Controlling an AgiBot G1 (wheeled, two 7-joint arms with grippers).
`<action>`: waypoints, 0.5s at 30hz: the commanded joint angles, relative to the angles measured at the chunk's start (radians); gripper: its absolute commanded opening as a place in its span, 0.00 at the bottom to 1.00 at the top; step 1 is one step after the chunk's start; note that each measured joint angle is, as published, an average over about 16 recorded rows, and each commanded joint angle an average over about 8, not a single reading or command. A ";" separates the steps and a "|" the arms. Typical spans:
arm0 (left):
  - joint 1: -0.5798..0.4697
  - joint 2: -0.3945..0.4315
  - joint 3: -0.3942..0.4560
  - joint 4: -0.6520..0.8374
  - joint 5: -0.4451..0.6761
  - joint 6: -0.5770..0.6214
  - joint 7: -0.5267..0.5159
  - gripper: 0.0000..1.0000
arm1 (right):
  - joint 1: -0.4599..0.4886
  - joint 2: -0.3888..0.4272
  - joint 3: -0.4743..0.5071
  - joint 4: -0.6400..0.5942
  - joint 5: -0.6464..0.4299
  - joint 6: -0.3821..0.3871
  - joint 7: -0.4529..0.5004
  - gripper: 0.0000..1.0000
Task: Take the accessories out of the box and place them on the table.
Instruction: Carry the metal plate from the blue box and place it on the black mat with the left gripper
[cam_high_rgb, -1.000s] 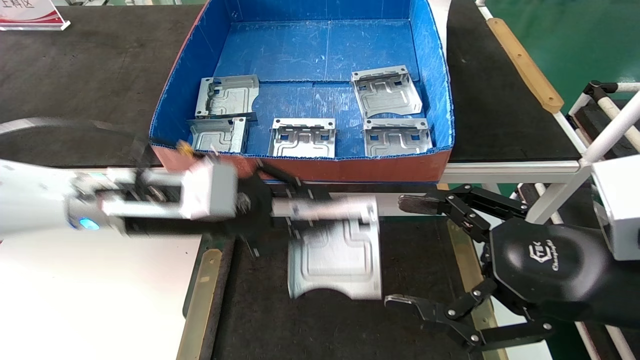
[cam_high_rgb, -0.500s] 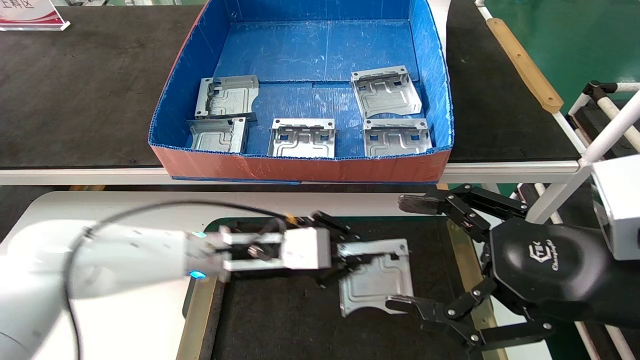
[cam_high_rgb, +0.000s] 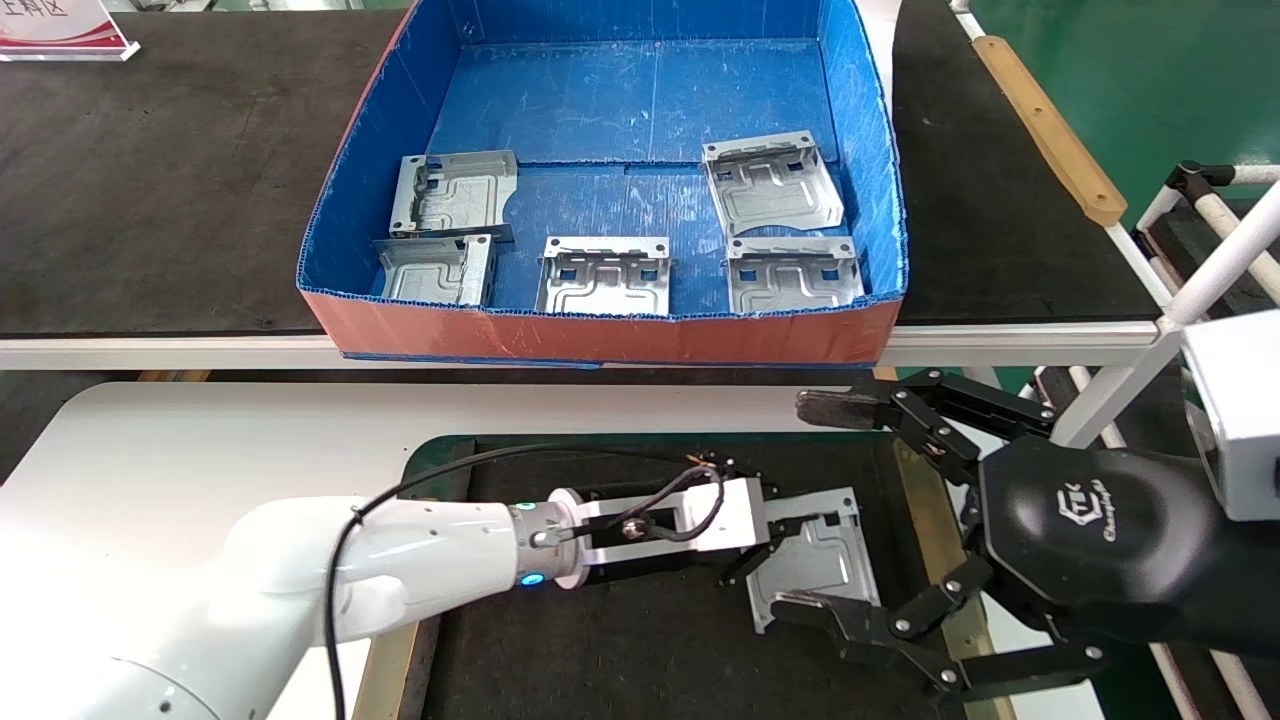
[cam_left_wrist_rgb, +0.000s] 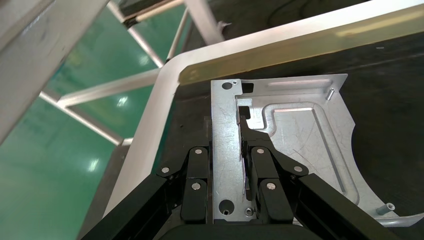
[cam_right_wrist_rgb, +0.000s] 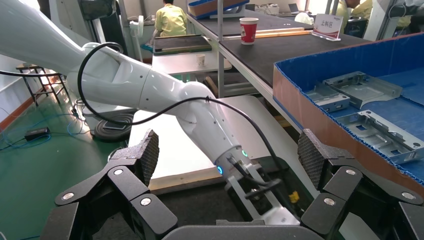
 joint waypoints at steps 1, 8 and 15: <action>0.006 0.006 0.027 -0.010 -0.020 -0.045 -0.009 0.00 | 0.000 0.000 0.000 0.000 0.000 0.000 0.000 1.00; -0.004 0.007 0.171 -0.072 -0.125 -0.165 -0.066 0.00 | 0.000 0.000 0.000 0.000 0.000 0.000 0.000 1.00; -0.019 0.006 0.288 -0.091 -0.214 -0.227 -0.061 0.00 | 0.000 0.000 0.000 0.000 0.000 0.000 0.000 1.00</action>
